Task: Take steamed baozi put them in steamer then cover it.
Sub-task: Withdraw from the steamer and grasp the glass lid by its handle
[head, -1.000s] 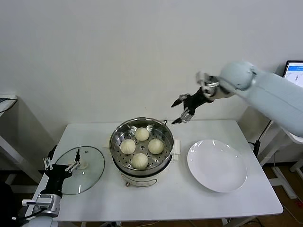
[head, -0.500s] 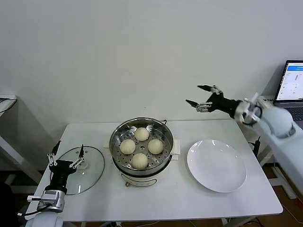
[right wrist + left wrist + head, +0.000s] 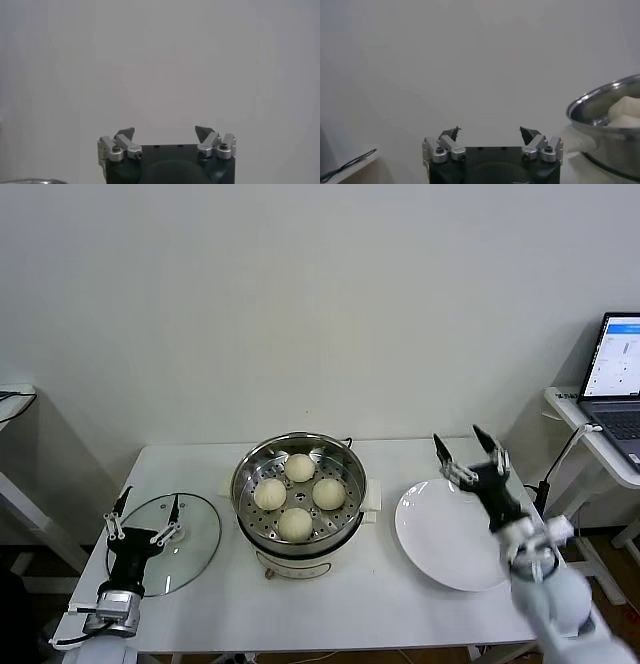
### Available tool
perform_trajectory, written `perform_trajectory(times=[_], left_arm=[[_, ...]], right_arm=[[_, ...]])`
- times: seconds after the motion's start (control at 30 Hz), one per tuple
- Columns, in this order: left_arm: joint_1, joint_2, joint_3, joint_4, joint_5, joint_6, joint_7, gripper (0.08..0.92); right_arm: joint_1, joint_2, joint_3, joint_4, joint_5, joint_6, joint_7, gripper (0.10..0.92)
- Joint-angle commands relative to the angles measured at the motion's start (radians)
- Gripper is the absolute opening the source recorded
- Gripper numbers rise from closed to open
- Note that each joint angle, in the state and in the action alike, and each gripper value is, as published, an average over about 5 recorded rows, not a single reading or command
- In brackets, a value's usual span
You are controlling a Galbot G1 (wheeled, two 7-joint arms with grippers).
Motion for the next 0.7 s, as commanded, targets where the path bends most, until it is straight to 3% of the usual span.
perform_trajectory(times=[0.03, 0.33, 0.7], left_arm=[[-0.002, 0.028, -0.016, 0.184, 0.538, -0.202, -0.125, 0.823], [-0.034, 0.075, -0.091, 0.434, 1.128, -0.325, -0.365, 0.823], [-0.076, 0.1, -0.12, 0.53, 1.289, -0.333, -0.425, 0.823]], right_arm=[[-0.247, 0.274, 0.099, 0.058, -0.07, 0.166, 0.125, 0.823], [-0.211, 0.292, 0.075, 0.018, -0.087, 0.166, 0.122, 0.823], [-0.199, 0.304, 0.065, -0.004, -0.098, 0.168, 0.118, 0.823]])
